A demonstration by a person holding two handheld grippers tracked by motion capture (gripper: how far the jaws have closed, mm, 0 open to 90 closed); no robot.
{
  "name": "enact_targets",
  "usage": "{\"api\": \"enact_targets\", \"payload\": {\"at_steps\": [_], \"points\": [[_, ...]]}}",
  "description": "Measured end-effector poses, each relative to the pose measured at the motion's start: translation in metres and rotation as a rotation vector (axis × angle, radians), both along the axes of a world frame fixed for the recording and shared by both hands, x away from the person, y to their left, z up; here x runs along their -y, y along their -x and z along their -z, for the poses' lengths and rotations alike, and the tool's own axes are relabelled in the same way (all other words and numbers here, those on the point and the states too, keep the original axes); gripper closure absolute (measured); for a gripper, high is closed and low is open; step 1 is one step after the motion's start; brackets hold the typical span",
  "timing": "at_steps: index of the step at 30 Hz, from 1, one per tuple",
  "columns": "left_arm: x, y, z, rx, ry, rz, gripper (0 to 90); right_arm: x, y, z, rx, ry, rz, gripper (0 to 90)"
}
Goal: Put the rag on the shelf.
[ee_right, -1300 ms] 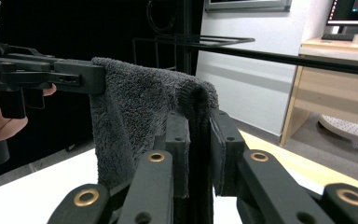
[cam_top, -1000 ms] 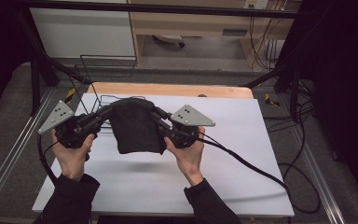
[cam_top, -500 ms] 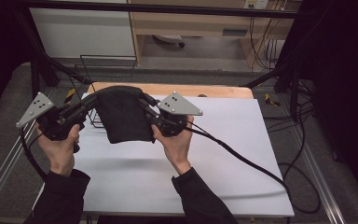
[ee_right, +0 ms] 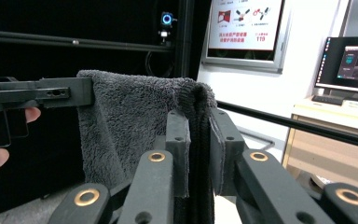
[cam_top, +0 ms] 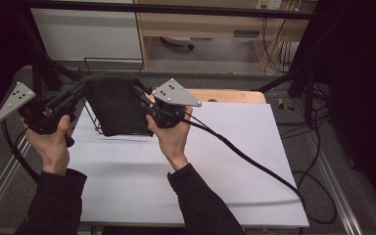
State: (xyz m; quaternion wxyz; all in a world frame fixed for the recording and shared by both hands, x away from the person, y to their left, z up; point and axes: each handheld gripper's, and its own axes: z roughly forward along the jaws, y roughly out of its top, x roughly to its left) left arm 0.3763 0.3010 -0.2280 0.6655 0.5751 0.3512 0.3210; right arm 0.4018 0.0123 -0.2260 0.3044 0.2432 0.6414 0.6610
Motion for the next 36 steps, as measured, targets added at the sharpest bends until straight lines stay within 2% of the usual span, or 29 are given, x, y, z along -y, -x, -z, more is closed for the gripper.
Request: {"api": "enact_targets", "payload": {"at_steps": [9,17,27,36], "points": [[-0.007,-0.009,-0.015,0.027,0.032,-0.018,82.4,-0.011,-0.011,-0.018,0.036,-0.015,0.011,80.2],[-0.013,-0.012,-0.032,0.059,0.038,-0.041,82.4,-0.020,-0.016,-0.035,0.067,-0.026,0.010,80.3],[-0.027,-0.019,-0.048,0.093,0.067,-0.068,82.3,-0.038,-0.024,-0.056,0.104,-0.029,0.015,80.3],[-0.039,-0.029,-0.067,0.095,0.075,-0.090,82.3,-0.053,-0.034,-0.072,0.121,-0.036,0.009,80.3]]}}
